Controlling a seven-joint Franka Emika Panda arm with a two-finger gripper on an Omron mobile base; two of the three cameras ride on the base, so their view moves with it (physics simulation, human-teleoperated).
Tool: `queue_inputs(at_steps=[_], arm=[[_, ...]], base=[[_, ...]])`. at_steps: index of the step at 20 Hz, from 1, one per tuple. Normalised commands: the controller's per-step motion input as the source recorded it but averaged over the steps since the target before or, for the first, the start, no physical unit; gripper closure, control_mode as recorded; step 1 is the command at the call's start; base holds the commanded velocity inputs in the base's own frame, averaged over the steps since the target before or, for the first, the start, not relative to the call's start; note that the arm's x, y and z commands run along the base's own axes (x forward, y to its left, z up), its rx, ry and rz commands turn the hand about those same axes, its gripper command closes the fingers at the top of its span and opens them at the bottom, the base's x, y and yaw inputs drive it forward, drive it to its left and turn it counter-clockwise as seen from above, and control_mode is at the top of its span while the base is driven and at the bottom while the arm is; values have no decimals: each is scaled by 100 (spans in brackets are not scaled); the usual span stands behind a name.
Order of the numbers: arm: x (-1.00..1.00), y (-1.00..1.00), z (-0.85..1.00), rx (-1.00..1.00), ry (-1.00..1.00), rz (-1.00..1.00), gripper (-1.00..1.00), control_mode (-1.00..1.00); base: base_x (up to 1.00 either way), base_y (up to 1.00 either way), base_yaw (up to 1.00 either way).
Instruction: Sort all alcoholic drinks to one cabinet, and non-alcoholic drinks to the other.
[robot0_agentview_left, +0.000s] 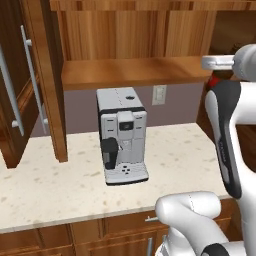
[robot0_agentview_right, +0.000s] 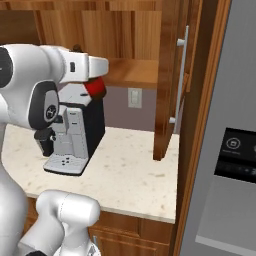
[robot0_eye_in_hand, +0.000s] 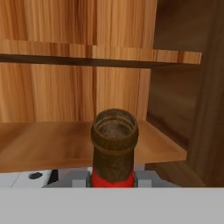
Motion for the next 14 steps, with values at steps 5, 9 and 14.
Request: queue_inputs(at_steps=[5,9,14], arm=[[25,-3,0,0,-6,-1,100,-100],[27,0,0,0,-4,-1,100,-100],[28,0,0,0,-1,-1,100,-100]], base=[[0,0,0],[0,0,0],[0,0,0]])
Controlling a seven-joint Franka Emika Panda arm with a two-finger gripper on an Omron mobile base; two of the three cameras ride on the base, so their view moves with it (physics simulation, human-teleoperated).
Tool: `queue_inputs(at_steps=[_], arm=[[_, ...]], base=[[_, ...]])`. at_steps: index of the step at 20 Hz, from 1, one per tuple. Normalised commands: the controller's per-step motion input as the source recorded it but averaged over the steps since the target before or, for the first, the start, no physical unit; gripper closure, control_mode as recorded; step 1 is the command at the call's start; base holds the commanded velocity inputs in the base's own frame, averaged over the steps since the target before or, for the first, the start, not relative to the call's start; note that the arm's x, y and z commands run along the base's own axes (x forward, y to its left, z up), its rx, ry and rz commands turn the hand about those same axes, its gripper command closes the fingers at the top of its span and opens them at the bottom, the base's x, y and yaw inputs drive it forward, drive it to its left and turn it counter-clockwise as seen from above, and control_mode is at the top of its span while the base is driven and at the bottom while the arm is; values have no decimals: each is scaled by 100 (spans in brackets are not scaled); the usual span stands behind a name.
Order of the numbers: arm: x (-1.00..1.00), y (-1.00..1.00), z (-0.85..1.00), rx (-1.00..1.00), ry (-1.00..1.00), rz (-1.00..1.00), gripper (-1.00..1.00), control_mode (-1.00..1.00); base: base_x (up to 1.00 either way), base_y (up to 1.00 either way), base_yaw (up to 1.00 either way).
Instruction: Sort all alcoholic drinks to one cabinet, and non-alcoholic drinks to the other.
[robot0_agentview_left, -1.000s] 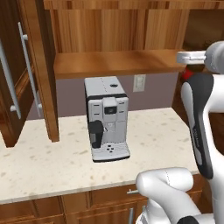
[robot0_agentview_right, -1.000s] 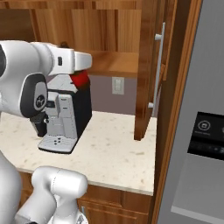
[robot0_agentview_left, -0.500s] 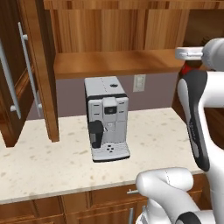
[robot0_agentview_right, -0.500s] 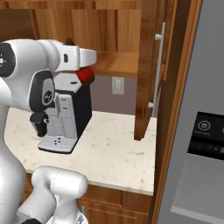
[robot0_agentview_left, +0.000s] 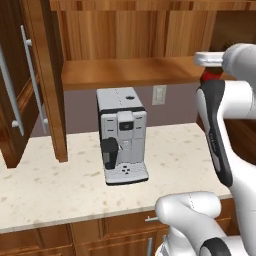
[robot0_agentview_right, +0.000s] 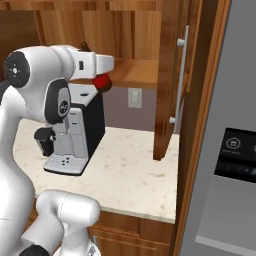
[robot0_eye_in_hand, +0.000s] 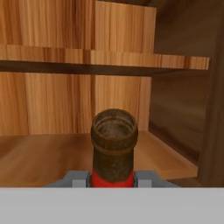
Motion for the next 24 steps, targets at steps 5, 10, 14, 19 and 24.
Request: queue_inputs(at_steps=[5,10,14,19,24], arm=[[29,-1,0,0,0,-1,100,-100],[33,-1,0,0,0,-1,100,-100],[36,0,0,0,0,-2,100,-100],[36,0,0,0,0,-2,100,-100],[35,-1,0,0,0,-1,100,-100]], base=[[0,0,0],[0,0,0],[0,0,0],[0,0,0],[0,0,0]])
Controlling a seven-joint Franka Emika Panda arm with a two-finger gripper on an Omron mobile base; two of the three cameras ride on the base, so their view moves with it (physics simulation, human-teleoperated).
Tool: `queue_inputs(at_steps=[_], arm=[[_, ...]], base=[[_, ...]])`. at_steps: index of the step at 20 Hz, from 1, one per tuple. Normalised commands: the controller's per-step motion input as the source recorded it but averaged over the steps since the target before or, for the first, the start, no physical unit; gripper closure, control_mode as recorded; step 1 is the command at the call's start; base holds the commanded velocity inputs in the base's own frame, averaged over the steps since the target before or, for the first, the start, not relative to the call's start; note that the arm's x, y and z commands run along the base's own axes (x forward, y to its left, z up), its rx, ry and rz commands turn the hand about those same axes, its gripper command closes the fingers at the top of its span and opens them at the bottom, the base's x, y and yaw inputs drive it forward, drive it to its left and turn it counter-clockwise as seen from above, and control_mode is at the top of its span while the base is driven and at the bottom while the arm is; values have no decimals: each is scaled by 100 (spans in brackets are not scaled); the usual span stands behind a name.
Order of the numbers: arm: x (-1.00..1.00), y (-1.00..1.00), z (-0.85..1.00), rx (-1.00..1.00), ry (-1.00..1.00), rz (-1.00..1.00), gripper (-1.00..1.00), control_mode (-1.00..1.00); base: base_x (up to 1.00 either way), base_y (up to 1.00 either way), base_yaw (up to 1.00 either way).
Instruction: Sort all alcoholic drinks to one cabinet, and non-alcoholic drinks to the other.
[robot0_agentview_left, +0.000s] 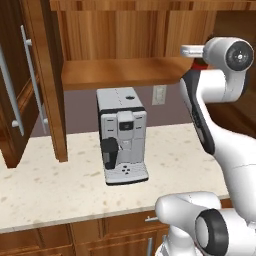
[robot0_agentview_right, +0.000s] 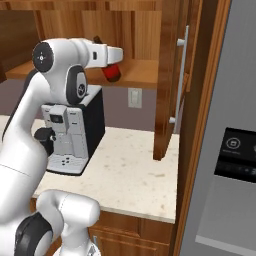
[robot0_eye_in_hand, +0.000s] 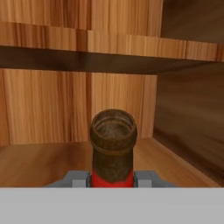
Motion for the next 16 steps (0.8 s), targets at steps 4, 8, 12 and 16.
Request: queue_inputs(at_steps=[4,8,12,16], arm=[[34,-3,0,0,0,-1,100,-100],[32,-4,0,0,0,-2,100,-100],[33,-4,0,0,0,-2,100,-100],[33,-5,0,0,0,-2,100,-100]], base=[[0,0,0],[0,0,0],[0,0,0],[0,0,0]])
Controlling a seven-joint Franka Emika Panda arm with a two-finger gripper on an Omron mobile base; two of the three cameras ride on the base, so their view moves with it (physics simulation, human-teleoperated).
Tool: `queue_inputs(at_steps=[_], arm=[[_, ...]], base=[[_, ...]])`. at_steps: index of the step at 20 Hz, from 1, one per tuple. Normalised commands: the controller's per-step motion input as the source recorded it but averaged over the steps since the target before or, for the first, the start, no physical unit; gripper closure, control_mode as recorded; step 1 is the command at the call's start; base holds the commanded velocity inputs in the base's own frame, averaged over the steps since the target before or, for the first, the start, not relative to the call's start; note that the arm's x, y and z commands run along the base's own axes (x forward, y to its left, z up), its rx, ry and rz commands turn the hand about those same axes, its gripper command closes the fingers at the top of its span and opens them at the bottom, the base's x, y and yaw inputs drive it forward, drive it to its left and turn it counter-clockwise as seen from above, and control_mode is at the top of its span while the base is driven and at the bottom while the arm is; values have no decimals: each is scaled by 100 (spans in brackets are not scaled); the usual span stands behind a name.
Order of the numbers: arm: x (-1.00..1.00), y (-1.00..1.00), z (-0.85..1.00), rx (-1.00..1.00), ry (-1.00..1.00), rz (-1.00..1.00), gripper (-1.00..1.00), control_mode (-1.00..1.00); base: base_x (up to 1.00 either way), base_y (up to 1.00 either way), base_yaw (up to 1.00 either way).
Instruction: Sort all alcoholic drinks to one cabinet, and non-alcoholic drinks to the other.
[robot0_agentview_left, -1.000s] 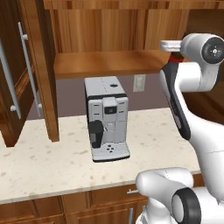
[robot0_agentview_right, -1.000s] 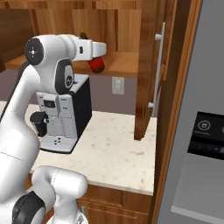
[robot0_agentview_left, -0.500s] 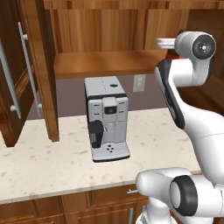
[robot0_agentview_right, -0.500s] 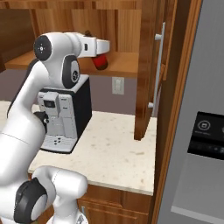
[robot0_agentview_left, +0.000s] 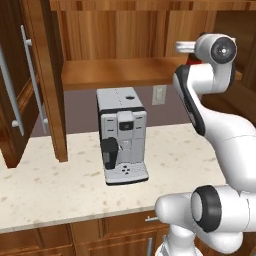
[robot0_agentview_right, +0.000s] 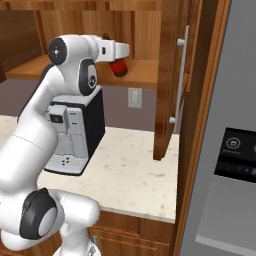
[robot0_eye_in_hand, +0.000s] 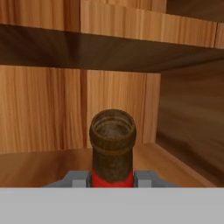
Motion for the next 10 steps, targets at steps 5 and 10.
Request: queue_inputs(at_steps=[5,10], arm=[[29,-5,0,0,0,-2,100,-100],[20,-6,1,1,2,-1,100,-100]], base=[[0,0,0],[0,0,0]])
